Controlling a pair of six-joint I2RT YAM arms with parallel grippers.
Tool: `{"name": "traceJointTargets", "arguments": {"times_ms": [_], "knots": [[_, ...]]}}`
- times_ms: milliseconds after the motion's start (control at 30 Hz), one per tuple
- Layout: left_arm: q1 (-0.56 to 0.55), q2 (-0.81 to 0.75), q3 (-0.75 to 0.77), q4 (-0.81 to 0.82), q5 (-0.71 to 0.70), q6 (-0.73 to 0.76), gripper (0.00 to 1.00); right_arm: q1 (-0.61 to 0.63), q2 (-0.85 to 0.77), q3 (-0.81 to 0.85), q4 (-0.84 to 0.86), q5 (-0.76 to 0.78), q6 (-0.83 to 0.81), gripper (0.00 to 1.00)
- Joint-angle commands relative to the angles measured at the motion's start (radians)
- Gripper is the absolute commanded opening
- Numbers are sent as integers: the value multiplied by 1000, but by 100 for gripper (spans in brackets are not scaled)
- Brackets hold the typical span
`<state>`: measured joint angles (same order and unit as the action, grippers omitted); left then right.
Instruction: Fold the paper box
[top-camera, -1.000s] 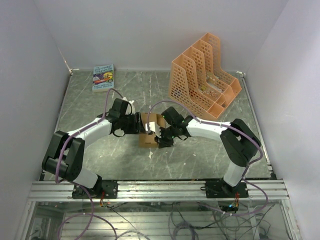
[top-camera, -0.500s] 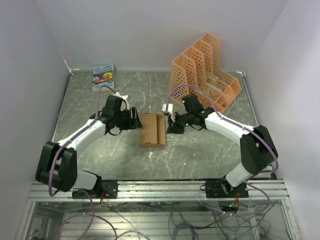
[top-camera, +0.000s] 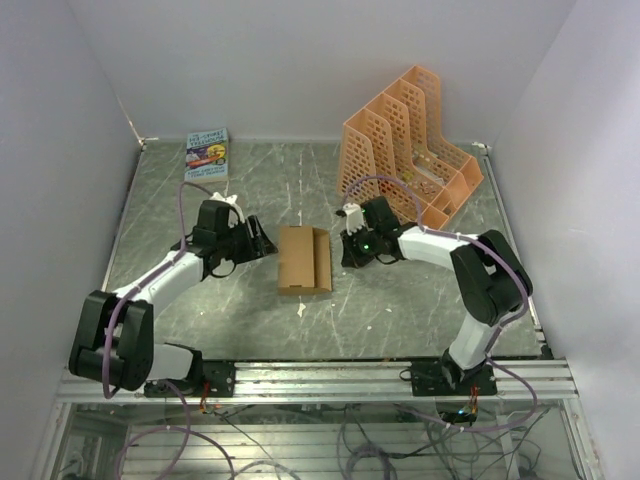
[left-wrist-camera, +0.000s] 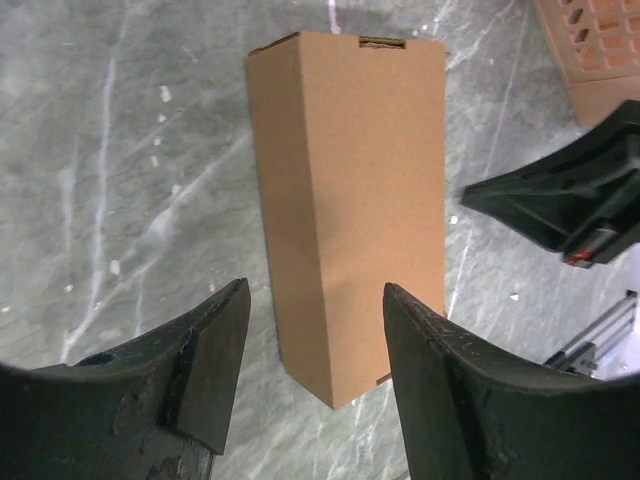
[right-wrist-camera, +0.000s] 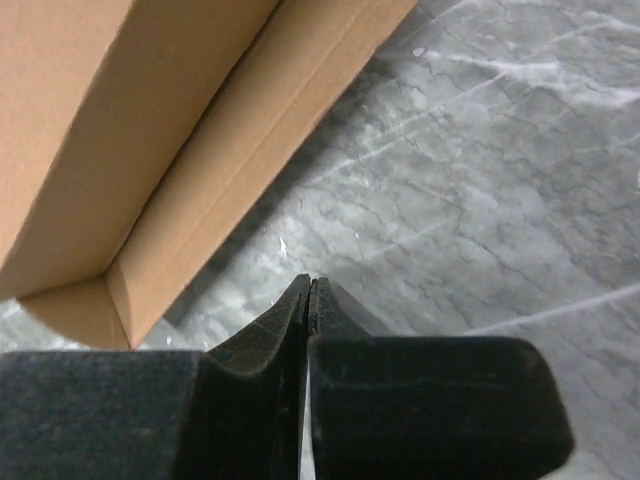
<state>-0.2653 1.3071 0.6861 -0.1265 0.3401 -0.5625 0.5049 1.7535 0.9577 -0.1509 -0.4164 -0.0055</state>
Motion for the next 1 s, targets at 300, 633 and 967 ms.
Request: {"name": "traceJointTargets", "arguments": {"times_ms": [300,633,967], "knots": [[-56,135,-20,173,86,-37,64,72,111,81,69,34,147,0],[-117,185,29,172,93,-46,52,84,58,65,121,-117,180,0],[-198,224,54,217,76,-93,51,111,30,65,125,-103,166,0]]}}
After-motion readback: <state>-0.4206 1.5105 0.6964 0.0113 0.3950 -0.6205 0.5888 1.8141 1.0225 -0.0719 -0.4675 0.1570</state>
